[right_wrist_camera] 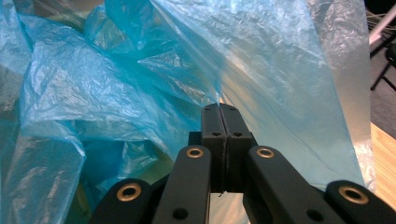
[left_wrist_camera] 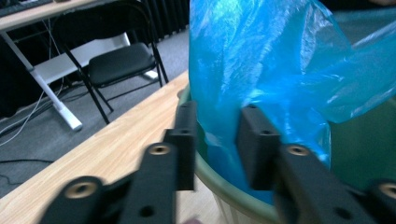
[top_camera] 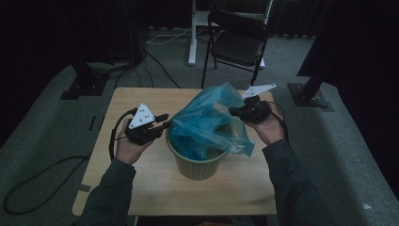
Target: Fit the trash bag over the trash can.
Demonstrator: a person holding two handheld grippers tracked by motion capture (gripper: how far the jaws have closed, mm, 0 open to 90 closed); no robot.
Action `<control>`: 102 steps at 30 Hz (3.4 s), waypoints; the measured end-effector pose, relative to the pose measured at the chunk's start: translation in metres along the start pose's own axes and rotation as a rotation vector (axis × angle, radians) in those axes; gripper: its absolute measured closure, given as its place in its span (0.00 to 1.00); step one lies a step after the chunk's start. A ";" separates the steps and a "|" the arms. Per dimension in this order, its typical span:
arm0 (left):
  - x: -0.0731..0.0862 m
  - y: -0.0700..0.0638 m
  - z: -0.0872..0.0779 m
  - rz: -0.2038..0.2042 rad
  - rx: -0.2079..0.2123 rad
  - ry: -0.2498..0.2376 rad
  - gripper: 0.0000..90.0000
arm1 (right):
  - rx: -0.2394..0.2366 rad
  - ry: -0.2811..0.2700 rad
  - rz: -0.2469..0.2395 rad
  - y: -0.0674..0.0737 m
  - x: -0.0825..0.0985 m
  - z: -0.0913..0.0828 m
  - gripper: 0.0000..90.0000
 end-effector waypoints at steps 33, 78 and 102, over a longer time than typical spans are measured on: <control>0.004 -0.015 -0.004 -0.017 0.108 -0.034 0.56 | -0.199 -0.013 -0.172 0.062 -0.019 0.019 0.71; -0.031 -0.025 0.035 0.047 0.077 0.056 0.97 | -0.056 0.000 -0.142 0.031 -0.020 0.014 0.70; -0.018 -0.004 0.025 -0.025 0.017 0.041 0.98 | -0.021 0.093 -0.034 -0.004 -0.019 0.047 0.93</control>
Point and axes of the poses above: each handheld gripper's, and its own axes: z roughly forward along the jaws, x roughly out of its underside, y roughly to its left, the point moved 10 cm from there along z, roughly forward along the jaws, and after that the axes turned 8 degrees about -x, right-handed, at the moved point
